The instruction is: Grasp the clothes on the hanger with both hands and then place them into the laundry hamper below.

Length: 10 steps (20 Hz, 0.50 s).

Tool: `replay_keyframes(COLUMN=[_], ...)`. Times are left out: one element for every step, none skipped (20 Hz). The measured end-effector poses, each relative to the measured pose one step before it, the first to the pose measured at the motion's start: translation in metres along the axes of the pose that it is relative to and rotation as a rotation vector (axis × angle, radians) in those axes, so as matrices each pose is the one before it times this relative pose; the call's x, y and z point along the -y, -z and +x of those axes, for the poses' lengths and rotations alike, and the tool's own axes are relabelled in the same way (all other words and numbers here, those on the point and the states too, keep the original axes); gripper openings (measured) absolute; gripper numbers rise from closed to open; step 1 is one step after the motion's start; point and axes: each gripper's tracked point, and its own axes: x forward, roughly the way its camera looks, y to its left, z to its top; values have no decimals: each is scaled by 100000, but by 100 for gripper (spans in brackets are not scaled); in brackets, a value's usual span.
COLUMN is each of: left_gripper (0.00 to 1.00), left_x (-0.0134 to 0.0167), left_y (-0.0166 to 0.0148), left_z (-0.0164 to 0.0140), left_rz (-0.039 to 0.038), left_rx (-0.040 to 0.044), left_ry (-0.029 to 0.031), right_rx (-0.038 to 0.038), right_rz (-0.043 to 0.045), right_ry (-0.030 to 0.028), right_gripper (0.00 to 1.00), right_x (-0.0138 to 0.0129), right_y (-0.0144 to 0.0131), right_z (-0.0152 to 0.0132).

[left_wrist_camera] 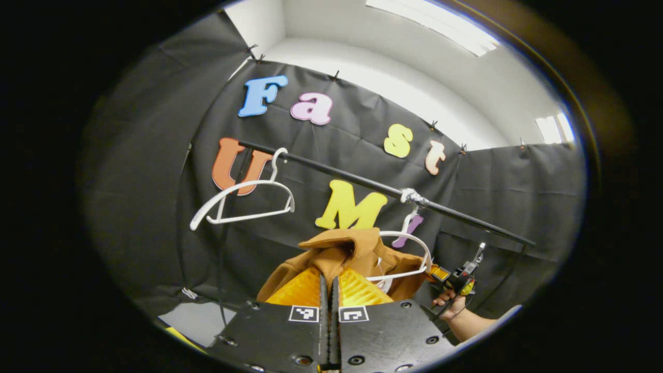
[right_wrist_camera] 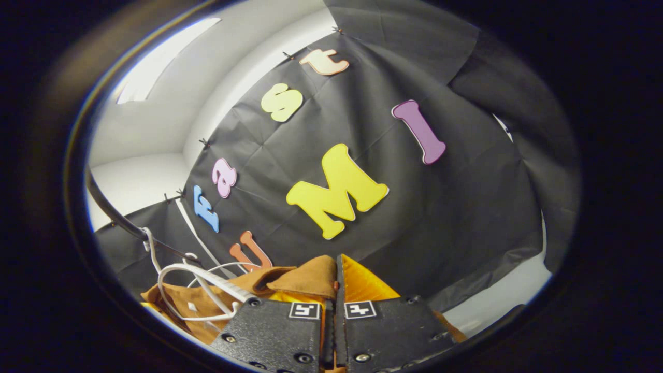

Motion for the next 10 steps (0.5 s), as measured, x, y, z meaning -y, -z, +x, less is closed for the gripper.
replay_keyframes(left_gripper=[1,1,6,6,6,6,6,6,6,6], left_x=[-530,-239,-590,-1090,-526,-587,-792,-995,-981,-672], left_y=[-403,-402,-631,-389,-138,-53,105,343,396,466], left_z=[370,175,446,491,324,194,22,41,306,35], left_rz=[2253,-42,-785,-2290,-3628,-1950,-1067,-470,-1532,-3070], left_rx=[1040,1340,2244,786,-208,1078,-366,-670,-860,-1041], left_ry=[-2246,143,-866,-2649,-267,-268,-1534,-2111,-1243,-532], right_rx=[-494,-101,-151,148,-442,196,-505,-966,-1699,-1581], right_rz=[677,-192,-845,-168,210,-629,-1094,-341,636,761], right_ry=[-374,-326,-89,-507,-1184,63,-20,-37,-421,6], right_gripper=[4,4,5,4,4,5,4,4,4,5], right_x=[8,34,-20,-85,-298,-172,103,46,22,111], right_y=[54,-159,-162,-222,17,-41,133,275,589,490], right_z=[19,162,129,262,58,274,27,235,276,232])
